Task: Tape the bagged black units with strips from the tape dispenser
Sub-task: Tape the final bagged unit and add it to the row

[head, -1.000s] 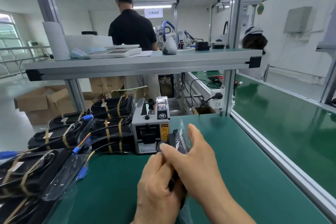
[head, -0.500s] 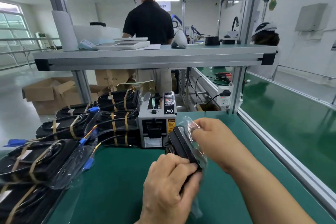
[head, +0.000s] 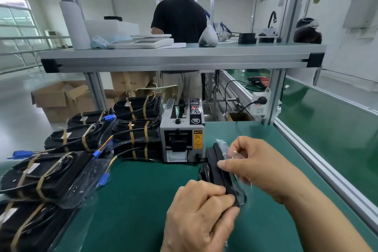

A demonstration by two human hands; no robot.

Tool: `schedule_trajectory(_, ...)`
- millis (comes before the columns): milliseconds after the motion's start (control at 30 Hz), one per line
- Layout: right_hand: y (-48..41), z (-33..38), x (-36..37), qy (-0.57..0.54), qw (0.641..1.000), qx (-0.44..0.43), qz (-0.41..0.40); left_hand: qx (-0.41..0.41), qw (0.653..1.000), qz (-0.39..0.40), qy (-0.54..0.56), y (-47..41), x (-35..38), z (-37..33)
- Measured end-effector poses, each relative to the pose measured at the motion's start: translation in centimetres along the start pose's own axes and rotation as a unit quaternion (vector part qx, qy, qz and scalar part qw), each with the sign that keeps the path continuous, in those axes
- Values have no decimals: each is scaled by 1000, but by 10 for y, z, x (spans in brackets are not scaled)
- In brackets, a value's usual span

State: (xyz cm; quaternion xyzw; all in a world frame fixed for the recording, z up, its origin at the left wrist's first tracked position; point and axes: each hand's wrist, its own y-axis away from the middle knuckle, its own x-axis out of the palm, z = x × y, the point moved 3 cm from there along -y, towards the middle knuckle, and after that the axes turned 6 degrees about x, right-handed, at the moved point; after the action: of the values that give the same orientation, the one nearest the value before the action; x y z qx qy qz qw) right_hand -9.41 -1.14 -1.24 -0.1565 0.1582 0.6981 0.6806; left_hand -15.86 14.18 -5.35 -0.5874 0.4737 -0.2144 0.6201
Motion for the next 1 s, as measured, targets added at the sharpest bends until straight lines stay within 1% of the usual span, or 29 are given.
schedule_trajectory(167,1,-9,4,-46,999,-12,5,-16,999,-10,27,0,2,0)
schedule_trajectory(267,1,-8,4,-48,998,-35,-31,-23,999,-7,34,-3,4,3)
schedule_trajectory(367,4,-9,1,-9,995,-59,-76,-33,998,15,54,-6,6,7)
schedule_trajectory(433,7,-8,1,15,993,-68,-98,-56,991,25,121,-6,4,11)
schedule_trajectory(467,8,-8,1,22,992,-71,-105,-96,981,20,170,-8,3,15)
schedule_trajectory(533,10,-9,4,35,990,-73,-115,-236,942,-15,238,-12,0,31)
schedule_trajectory(600,10,-10,7,43,989,-76,-122,-385,889,-56,240,-14,5,56)
schedule_trajectory(667,11,-10,9,40,988,-80,-125,-503,824,-86,248,-13,15,87)
schedule_trajectory(733,10,-10,9,22,991,-72,-110,-593,743,-123,284,-10,25,118)
schedule_trajectory(833,7,-12,5,-22,997,-52,-61,-707,617,-149,311,-5,38,153)
schedule_trajectory(867,6,-13,4,-27,998,-48,-40,-733,585,-143,317,-5,42,161)
schedule_trajectory(900,5,-13,3,-31,998,-46,-19,-749,565,-134,320,-5,46,168)
schedule_trajectory(933,4,-14,1,-36,998,-43,1,-759,552,-125,322,-6,51,173)
schedule_trajectory(1000,3,-16,-2,-52,997,-36,38,-772,536,-114,322,-8,58,179)
